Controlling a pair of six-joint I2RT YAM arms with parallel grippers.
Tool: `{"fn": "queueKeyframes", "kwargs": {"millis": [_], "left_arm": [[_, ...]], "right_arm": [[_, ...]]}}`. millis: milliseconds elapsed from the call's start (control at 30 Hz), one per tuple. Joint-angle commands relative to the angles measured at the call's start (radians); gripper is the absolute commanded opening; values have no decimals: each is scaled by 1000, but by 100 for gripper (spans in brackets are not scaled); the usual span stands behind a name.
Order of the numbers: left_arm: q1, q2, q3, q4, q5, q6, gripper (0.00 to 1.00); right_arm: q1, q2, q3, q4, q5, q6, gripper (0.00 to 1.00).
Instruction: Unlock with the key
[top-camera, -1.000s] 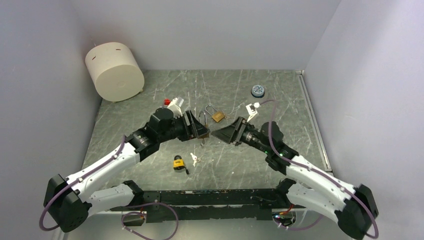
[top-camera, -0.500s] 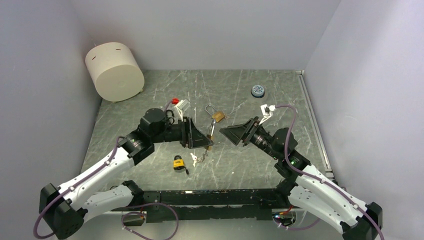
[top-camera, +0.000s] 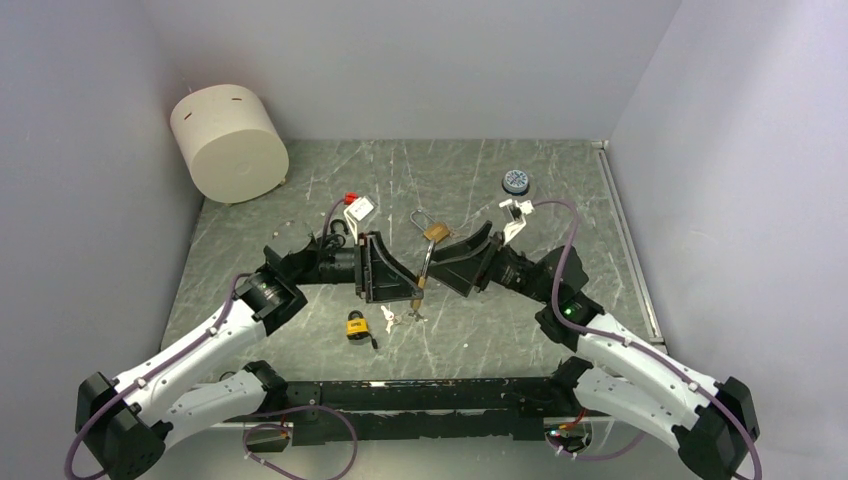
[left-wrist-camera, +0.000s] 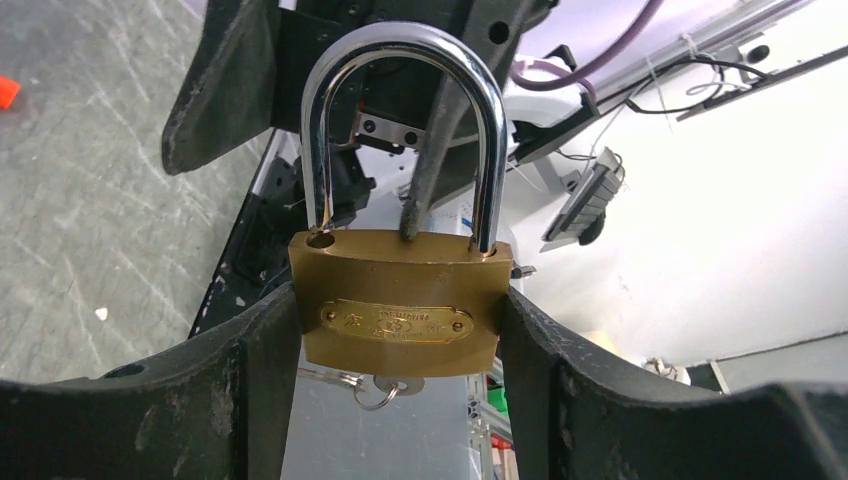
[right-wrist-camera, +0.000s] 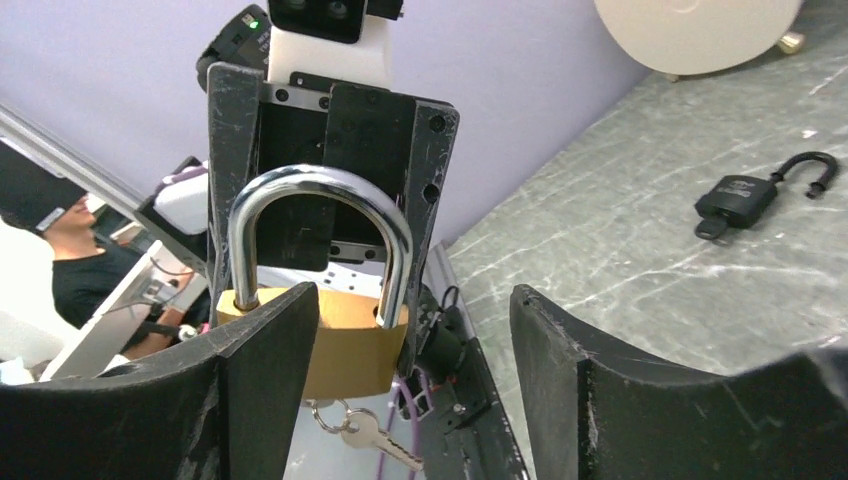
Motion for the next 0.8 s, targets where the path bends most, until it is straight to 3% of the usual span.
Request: {"fn": "queueKeyframes", "kwargs": {"millis": [0,300,400,500,767], "left_arm": [[-4,-19,11,228,64,-71,3],[-4,-50,37,76,-26,-58,3],[-3,-66,48,-1,-73,-30,3],[-3,-98,60,-116,-160,19,3],[-4,-186,102,-505,-470,208,3]], "right_arm": [[1,38,64,111,-9,33,70],[0,64,-9,348,35,83,35],[0,93,8,349,3,100,15],[-1,87,17,284,2,92,3],[-2,-37,-4,3,118,-1,0]]}}
